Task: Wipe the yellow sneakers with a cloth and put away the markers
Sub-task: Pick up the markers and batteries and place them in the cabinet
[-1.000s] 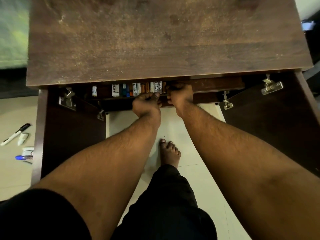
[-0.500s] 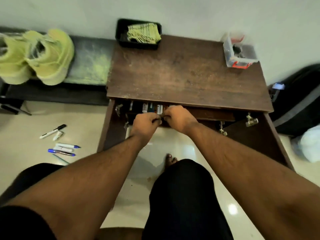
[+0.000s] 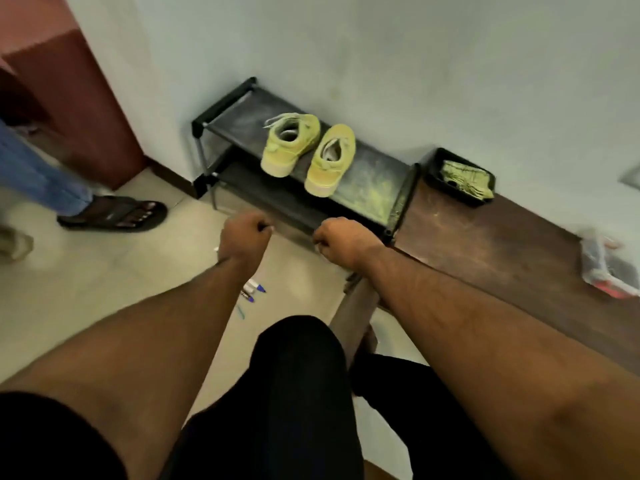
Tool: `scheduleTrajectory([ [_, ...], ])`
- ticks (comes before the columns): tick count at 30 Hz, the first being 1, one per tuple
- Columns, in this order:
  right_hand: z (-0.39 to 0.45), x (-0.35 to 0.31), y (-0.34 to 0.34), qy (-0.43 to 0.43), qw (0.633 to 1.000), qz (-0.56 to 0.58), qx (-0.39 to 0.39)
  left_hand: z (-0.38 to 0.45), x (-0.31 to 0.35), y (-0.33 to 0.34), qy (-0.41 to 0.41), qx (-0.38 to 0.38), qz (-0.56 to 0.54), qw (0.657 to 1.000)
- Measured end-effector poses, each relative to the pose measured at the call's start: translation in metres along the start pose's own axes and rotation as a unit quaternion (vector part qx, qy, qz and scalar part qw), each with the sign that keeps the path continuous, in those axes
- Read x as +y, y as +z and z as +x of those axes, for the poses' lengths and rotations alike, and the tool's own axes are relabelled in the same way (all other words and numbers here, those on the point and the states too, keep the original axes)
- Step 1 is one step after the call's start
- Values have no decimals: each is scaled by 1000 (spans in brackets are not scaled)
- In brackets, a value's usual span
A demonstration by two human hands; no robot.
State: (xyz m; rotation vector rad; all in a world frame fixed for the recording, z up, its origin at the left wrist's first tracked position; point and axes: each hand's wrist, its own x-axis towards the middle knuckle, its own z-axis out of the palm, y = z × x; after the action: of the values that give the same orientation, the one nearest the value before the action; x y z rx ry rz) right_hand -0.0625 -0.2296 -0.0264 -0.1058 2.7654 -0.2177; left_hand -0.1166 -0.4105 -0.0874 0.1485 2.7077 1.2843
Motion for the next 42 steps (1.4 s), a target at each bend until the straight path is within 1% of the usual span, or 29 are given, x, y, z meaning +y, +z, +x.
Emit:
scheduleTrajectory([
  [2,39,-11,22,-10,1000,12,-14,6,-48,-3,-73,17,-4,997],
  [4,76,-19,53,-21,999,25,-32,9,-94,4,-141,16,3,990],
  [7,115,-20,104,-17,996,41,-79,3,-149,29,-206,-6,22,978],
  [9,137,-16,140,-3,992,65,-106,0,-179,54,-239,-25,19,970],
  [12,159,-9,191,20,986,94,-138,-1,-215,91,-310,-43,-2,950],
  [16,186,-3,250,56,977,141,-148,1,-259,134,-402,-48,-24,914],
  [19,208,-3,289,43,974,160,-154,6,-288,165,-443,-41,-30,895],
  [22,225,1,322,47,973,157,-160,11,-304,189,-460,-27,-36,887],
  [25,239,3,353,93,973,160,-136,13,-314,203,-455,-6,-35,890],
  [29,253,-2,374,155,970,159,-99,13,-322,210,-440,4,-14,898],
  [33,257,1,381,189,960,177,-102,11,-325,207,-440,11,-23,898],
  [36,240,9,363,247,940,218,-92,-1,-316,198,-450,36,-67,890],
  [38,218,16,332,273,924,254,-82,-10,-292,184,-458,54,-105,881],
  [39,204,20,308,281,918,271,-72,-12,-273,173,-450,58,-122,883],
  [40,191,23,284,286,911,289,-65,-12,-253,163,-435,56,-129,890],
  [42,163,30,235,295,896,328,-44,-6,-208,141,-379,44,-123,916],
])
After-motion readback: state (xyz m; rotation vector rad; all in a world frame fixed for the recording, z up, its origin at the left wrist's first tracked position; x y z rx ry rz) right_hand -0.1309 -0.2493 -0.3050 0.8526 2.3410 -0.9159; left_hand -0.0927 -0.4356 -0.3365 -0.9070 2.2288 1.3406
